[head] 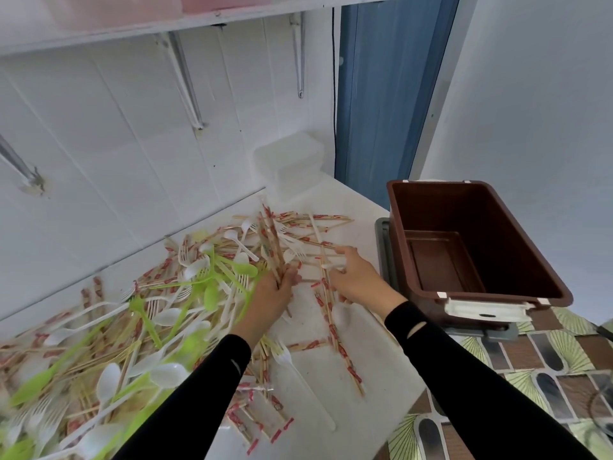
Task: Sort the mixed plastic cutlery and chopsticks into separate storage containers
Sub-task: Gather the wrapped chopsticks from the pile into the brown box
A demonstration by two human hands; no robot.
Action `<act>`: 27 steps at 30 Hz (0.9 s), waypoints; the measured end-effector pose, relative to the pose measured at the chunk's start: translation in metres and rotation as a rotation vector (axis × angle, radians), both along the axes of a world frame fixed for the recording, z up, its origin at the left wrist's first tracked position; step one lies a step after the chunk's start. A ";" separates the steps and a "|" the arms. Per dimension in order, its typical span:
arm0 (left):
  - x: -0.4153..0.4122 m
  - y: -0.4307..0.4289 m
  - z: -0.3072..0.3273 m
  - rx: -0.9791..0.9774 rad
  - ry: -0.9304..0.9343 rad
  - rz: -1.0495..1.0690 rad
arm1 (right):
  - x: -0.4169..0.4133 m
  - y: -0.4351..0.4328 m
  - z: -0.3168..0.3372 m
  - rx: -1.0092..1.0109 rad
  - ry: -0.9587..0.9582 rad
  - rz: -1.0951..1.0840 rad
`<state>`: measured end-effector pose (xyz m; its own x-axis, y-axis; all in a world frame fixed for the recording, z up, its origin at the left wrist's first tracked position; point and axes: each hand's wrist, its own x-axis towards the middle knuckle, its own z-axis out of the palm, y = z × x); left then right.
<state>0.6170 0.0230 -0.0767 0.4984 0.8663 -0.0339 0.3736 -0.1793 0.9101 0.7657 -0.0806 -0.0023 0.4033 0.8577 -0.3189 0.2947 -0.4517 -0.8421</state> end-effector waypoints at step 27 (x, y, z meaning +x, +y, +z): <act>0.071 0.189 0.024 0.427 0.813 -0.178 | 0.044 0.185 -0.039 -0.028 -0.454 -0.198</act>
<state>0.6878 0.2123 -0.0522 0.5877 0.7991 -0.1269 0.8016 -0.5538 0.2250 0.8093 0.1047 -0.0414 0.6610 0.7443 -0.0951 0.5355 -0.5567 -0.6351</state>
